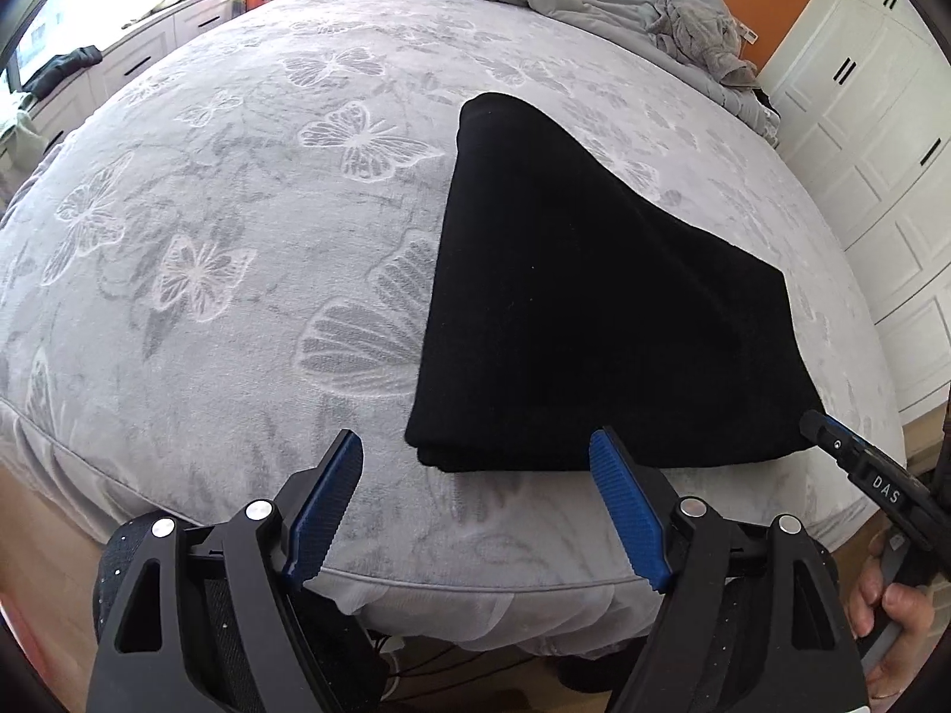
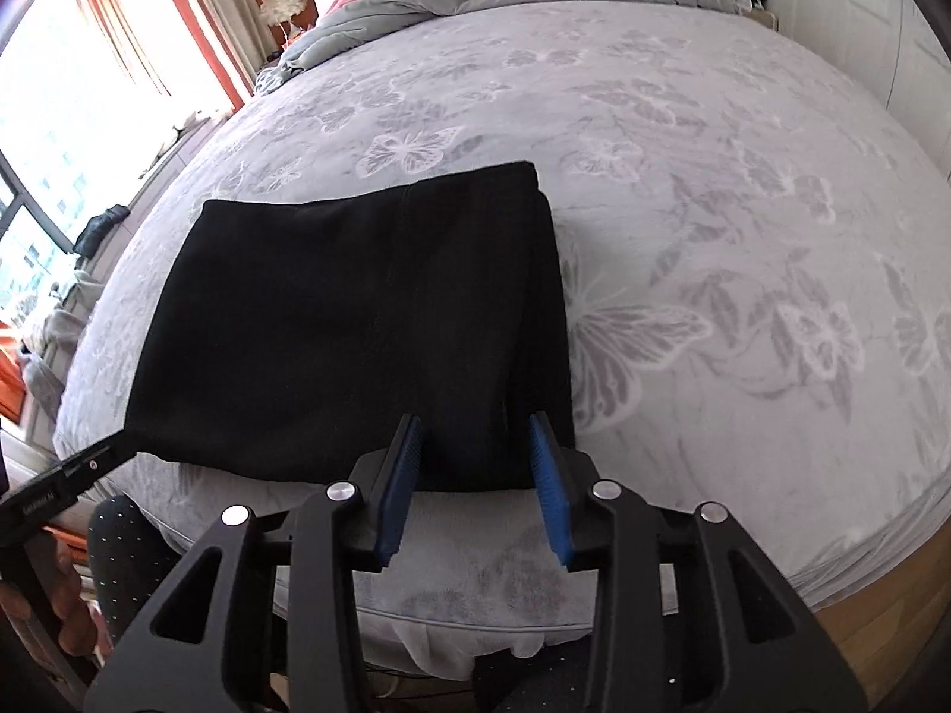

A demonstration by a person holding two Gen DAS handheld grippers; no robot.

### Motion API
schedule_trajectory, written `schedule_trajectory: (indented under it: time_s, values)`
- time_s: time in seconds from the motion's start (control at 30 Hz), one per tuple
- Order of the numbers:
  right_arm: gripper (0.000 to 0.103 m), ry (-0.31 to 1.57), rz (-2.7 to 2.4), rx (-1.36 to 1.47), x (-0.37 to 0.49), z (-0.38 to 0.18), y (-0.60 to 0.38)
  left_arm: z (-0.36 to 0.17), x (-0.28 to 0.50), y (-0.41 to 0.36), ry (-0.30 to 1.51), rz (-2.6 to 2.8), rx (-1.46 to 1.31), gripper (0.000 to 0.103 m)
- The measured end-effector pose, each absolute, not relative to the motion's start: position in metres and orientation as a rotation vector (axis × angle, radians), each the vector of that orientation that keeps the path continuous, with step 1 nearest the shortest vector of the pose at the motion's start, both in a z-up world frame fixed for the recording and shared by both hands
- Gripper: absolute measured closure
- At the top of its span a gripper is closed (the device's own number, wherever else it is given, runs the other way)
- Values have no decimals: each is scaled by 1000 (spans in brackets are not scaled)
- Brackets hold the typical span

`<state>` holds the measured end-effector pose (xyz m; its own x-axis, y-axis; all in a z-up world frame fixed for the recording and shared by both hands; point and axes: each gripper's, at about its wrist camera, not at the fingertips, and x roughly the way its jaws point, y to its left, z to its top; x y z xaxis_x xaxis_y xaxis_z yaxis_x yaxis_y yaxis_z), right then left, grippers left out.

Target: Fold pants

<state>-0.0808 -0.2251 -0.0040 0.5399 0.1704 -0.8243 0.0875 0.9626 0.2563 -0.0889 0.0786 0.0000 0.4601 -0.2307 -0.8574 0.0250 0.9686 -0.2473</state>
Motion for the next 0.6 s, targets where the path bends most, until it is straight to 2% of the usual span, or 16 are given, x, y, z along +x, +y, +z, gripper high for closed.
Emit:
schedule_trajectory:
  time_s: [0.03, 0.1, 0.17, 0.2, 0.23, 0.33, 0.47, 0.6]
  values:
    - [66, 1008, 62, 312, -79, -7, -227, 0, -92, 77, 1079, -161, -199, 27]
    - [49, 1014, 89, 356, -73, -13, -227, 1, -95, 73, 1074, -168, -179, 27]
    - [48, 1016, 93, 375, -66, -17, -225, 0, -96, 69, 1079, -181, -182, 27]
    - [50, 1030, 95, 379, -61, -20, -224, -1, -95, 68, 1087, -185, -186, 27]
    - [57, 1045, 88, 385, -55, -24, -224, -3, -94, 68, 1094, -190, -193, 27]
    - [90, 1053, 137, 441, -48, -11, -222, -6, -90, 70, 1110, -187, -217, 27]
    - [91, 965, 315, 390, -27, 60, -164, 3, -91, 93, 1083, -178, -271, 27]
    - [91, 899, 542, 263, 1, 113, -48, 21, -98, 133, 1033, -119, -343, 27]
